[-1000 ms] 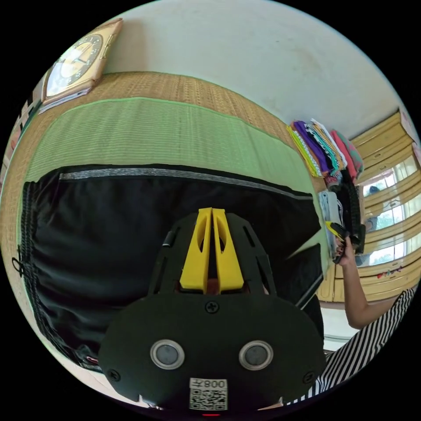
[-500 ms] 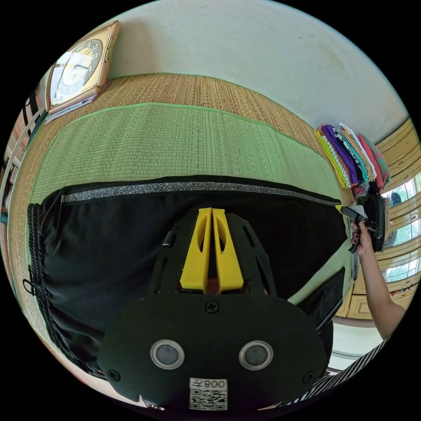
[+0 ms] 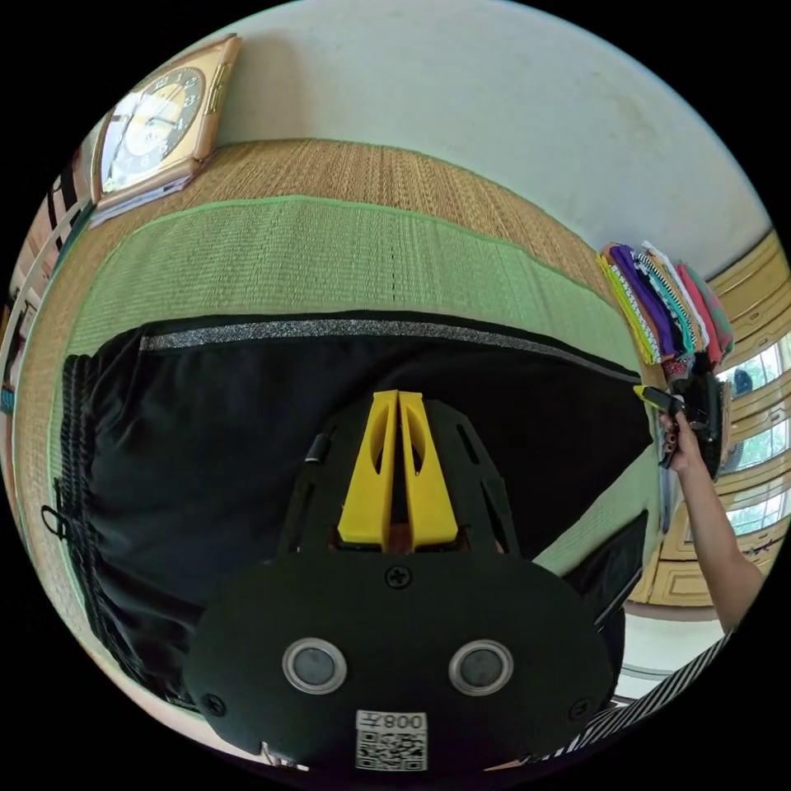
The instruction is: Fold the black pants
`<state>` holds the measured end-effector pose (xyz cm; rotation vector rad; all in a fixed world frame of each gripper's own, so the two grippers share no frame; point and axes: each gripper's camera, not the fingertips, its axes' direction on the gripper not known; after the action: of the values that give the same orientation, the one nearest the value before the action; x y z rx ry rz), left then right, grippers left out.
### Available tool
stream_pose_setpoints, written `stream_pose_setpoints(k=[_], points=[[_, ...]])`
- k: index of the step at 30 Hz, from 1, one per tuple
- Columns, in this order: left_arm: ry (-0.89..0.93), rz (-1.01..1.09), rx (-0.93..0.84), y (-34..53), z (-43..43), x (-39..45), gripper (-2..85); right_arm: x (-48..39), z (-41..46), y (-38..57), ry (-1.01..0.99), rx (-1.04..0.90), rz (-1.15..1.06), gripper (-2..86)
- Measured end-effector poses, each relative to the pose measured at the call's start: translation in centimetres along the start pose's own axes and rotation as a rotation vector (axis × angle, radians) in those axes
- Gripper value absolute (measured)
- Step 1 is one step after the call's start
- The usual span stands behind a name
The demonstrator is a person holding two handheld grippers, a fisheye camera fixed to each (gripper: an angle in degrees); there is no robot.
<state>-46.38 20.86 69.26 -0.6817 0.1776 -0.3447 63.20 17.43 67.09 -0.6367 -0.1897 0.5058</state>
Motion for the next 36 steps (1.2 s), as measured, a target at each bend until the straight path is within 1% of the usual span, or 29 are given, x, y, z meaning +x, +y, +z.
stream_pose_setpoints(k=[3,6,8,9,11,12,14,16,18,20,22,24,26,29,32,36], points=[[-0.019,0.03,0.02,0.3,-1.7,0.6,0.1,-1.2,-1.1,0.5,0.058,0.016,-0.031,0.1],[0.002,0.062,0.019,2.2,-2.9,0.9,0.1,-3.2,-2.6,2.5,0.026,0.045,-0.12,0.1],[-0.025,0.072,-0.044,3.1,-2.1,0.8,0.1,-4.1,-2.0,3.9,0.046,0.009,-0.159,0.1],[-0.022,0.073,-0.058,3.5,-1.9,0.6,0.1,-4.2,-0.9,4.5,0.063,-0.047,-0.164,0.0],[0.021,0.065,-0.043,3.7,-3.2,0.7,0.1,-3.5,-1.3,5.2,0.013,-0.023,-0.105,0.0],[0.06,0.103,-0.03,4.2,-4.3,1.4,0.1,-3.4,-2.3,5.6,-0.031,-0.013,-0.095,0.0],[0.1,0.171,-0.051,5.6,-5.6,2.9,0.1,-4.1,-4.3,7.1,-0.016,0.018,-0.123,0.1],[0.124,0.286,-0.116,8.9,-6.3,5.3,0.1,-5.3,-6.6,11.2,-0.004,0.023,-0.171,0.1],[0.101,0.329,-0.157,11.5,-6.3,6.4,0.1,-5.7,-7.2,14.9,0.031,-0.014,-0.176,0.1],[0.087,0.342,-0.177,13.5,-6.2,6.9,0.1,-5.7,-7.3,18.3,0.032,-0.043,-0.155,0.1],[0.1,0.31,-0.218,14.6,-5.5,6.6,0.1,-5.6,-6.9,21.3,0.01,-0.08,-0.117,0.1],[0.068,0.285,-0.226,14.8,-5.0,6.4,0.1,-5.7,-6.4,22.1,0.009,-0.1,-0.101,0.1],[0.046,0.286,-0.244,14.6,-4.3,6.5,0.1,-5.8,-5.7,22.2,0.068,-0.117,-0.095,0.1],[0.055,0.263,-0.226,13.5,-4.1,6.8,0.1,-5.4,-5.7,21.6,0.067,-0.098,-0.088,0.1],[0.082,0.273,-0.222,12.2,-3.4,8.0,0.1,-4.6,-6.2,20.2,0.12,-0.085,-0.085,0.1],[0.092,0.291,-0.195,10.0,-2.4,10.5,0.1,-1.8,-6.8,16.6,0.097,-0.065,-0.034,0.1]])
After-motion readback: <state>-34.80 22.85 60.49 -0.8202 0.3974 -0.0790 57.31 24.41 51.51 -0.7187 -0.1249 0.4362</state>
